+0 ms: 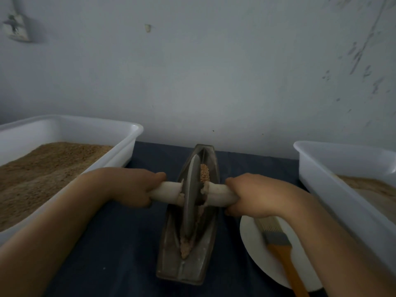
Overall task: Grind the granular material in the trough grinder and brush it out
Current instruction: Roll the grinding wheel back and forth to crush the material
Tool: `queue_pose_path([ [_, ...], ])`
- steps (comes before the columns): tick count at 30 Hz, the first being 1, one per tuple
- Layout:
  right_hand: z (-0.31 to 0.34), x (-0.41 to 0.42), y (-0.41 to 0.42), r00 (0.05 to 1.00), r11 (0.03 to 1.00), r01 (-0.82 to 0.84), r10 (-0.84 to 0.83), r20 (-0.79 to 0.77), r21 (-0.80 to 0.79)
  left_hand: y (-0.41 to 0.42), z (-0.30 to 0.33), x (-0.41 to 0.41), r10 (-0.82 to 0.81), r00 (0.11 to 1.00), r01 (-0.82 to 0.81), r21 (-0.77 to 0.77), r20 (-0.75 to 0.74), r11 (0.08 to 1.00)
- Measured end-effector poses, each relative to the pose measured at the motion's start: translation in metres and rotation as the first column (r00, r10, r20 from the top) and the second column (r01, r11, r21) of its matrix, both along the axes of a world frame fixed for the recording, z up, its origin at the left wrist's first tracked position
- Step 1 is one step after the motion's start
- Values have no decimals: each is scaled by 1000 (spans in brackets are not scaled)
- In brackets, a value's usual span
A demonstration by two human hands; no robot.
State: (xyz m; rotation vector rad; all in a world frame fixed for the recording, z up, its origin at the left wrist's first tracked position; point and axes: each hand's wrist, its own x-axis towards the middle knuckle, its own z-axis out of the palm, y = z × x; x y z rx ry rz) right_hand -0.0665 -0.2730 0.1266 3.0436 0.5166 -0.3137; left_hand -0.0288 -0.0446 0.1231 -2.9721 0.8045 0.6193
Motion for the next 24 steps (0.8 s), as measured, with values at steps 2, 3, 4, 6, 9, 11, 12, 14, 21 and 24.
queue_pose_path([
  [2,-7,9,-2,994,1000,15,-15,106,-4,-3,-5,8,28,999,-25,-65,41,998],
  [3,-12,14,-4,985,1000,15,-14,171,-7,-4,-8,12,41,997,-35,-87,70,996],
  [4,-17,21,-6,971,1000,11,-9,237,-8,-5,-10,16,53,993,-43,-94,104,995],
  [6,-27,32,-10,937,1000,8,-10,349,7,-8,-16,25,74,981,-59,-86,181,995],
  [9,-39,43,-15,885,999,15,-27,466,29,-12,-28,35,92,909,-64,-81,406,995],
  [11,-45,45,-16,843,999,26,-45,537,43,-16,-40,39,97,792,-42,-105,603,994],
  [12,-47,46,-15,823,998,36,-58,565,50,-17,-45,39,102,738,-31,-118,666,993],
  [14,-48,45,-14,808,997,56,-78,584,55,-18,-49,39,102,689,-13,-129,717,992],
  [21,-24,23,-9,969,998,60,-65,239,28,-10,-27,23,17,889,-5,-27,458,1000],
  [24,-6,6,-3,998,998,65,-65,26,24,-7,-8,4,15,979,-16,5,205,1000],
])
